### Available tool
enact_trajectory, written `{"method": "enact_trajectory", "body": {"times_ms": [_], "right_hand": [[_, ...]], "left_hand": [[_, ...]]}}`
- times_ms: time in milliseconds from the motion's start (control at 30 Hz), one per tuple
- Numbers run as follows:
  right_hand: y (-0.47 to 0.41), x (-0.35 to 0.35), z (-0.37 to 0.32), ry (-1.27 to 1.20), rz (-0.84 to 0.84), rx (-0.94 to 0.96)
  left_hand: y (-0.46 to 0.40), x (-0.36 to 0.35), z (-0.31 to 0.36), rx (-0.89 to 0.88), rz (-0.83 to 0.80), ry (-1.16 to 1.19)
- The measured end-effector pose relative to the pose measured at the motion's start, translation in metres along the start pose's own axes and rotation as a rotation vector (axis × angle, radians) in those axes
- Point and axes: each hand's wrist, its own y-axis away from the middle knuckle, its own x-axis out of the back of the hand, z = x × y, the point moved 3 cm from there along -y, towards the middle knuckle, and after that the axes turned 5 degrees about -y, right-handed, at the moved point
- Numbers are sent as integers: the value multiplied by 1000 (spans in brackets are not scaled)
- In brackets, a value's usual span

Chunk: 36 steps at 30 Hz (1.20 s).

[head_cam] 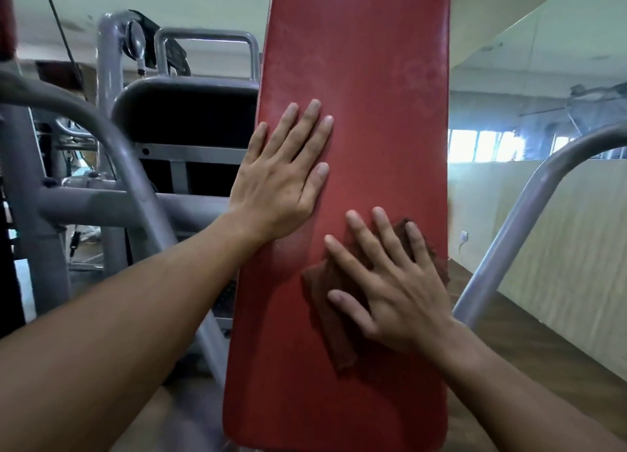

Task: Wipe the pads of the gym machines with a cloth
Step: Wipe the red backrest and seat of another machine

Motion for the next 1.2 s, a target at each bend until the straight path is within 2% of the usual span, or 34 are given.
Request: {"method": "enact_trajectory", "body": {"times_ms": [133,167,233,300,333,400,433,567,600,700,800,867,933,1000,1100,1167,1200], "right_hand": [[-22,6,24,-63,66,-394],[-15,4,13,-65,66,-375],[8,-4,-15,-63,18,-181],[19,-7,-11,-35,-1,-86],[15,-6,1,-27,13,-161],[7,-3,14,-77,57,-425],[6,-2,10,-96,60,-473],[23,-9,-25,-54,-12,-175],[16,-8,-20,-52,-5,-203],[-28,-1,-3,-77,44,-469],[-54,1,-14,-96,39,-444],[-56,0,-18,-109,39,-422],[-55,0,-19,-121,25,-422],[-57,0,-19,-143,-5,-412],[-57,5,-15,-259,45,-414],[-54,15,-5,-554,176,-413],[-51,20,3,-693,264,-406]], "left_hand": [[0,-1,-1,2,13,0],[0,-2,-2,1,22,2],[0,-2,-2,1,26,8],[1,-2,-2,0,37,7],[0,-2,-1,-6,43,2],[-1,-3,-1,-7,46,-5],[0,-4,-2,1,54,-8],[1,-4,-1,-4,56,-3],[1,-4,-1,-3,53,2],[0,-2,-1,6,24,35],[-2,1,-1,-2,-20,96],[-3,9,-1,60,-27,275],[-1,24,4,138,17,510],[14,40,25,95,96,577],[48,43,68,45,90,734],[61,26,84,83,15,759],[65,16,86,93,-19,676]]}}
